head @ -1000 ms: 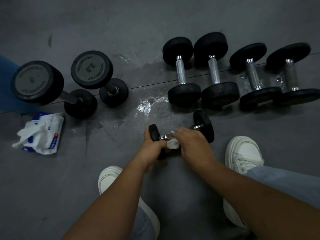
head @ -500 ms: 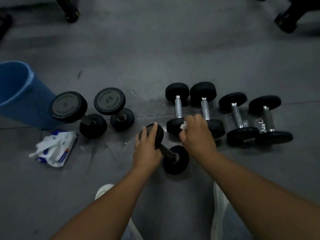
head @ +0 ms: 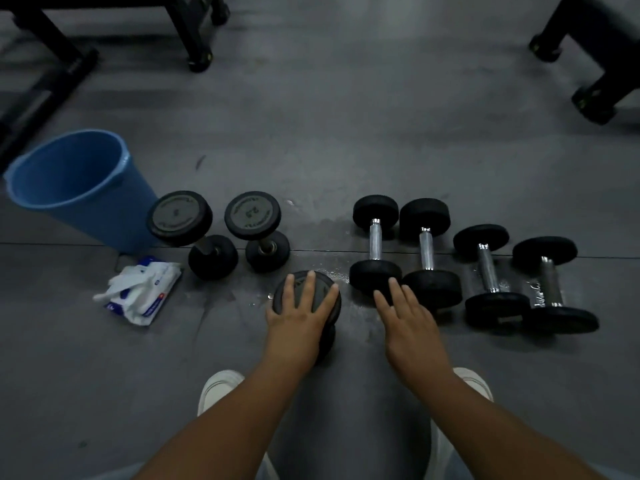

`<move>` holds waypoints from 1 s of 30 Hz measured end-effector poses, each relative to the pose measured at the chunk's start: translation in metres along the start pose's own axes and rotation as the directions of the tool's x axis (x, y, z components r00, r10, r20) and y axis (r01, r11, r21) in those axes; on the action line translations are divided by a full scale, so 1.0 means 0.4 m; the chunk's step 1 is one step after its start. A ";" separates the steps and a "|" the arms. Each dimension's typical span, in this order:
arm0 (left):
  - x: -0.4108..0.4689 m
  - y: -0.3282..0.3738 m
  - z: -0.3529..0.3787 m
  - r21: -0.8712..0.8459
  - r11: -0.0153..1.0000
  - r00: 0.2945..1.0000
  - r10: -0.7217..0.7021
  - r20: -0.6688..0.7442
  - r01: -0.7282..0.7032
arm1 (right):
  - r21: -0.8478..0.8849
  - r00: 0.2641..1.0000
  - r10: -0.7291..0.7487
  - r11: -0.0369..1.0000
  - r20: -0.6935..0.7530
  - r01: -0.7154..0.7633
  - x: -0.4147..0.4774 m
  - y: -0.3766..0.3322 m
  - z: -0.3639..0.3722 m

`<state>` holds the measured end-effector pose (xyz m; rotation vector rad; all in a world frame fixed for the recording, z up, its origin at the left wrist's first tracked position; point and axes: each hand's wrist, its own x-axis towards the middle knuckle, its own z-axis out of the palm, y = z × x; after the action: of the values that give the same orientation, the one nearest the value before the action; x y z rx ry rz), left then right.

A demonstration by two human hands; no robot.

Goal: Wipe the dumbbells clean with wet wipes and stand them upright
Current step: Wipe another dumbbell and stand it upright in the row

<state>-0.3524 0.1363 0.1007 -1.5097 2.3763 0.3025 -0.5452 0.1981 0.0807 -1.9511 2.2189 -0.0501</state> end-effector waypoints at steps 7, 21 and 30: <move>-0.011 -0.005 -0.017 -0.071 0.997 1.000 0.009 0.006 -0.009 | 0.039 0.999 -0.034 0.999 0.011 0.034 -0.033 -0.006 0.020; 0.079 -0.031 -0.083 0.027 0.996 0.992 0.078 0.100 -0.081 | 0.089 0.992 -0.094 0.991 -0.082 0.101 0.079 -0.033 -0.045; 0.327 -0.036 -0.238 0.053 0.994 0.991 0.105 -0.080 -0.101 | 0.016 0.970 -0.110 0.993 -0.215 0.116 0.381 0.031 -0.150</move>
<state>-0.4050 -0.0119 0.1409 -1.4066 2.5118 0.2076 -0.5851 0.0438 0.1200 -2.1463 2.2148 -0.3197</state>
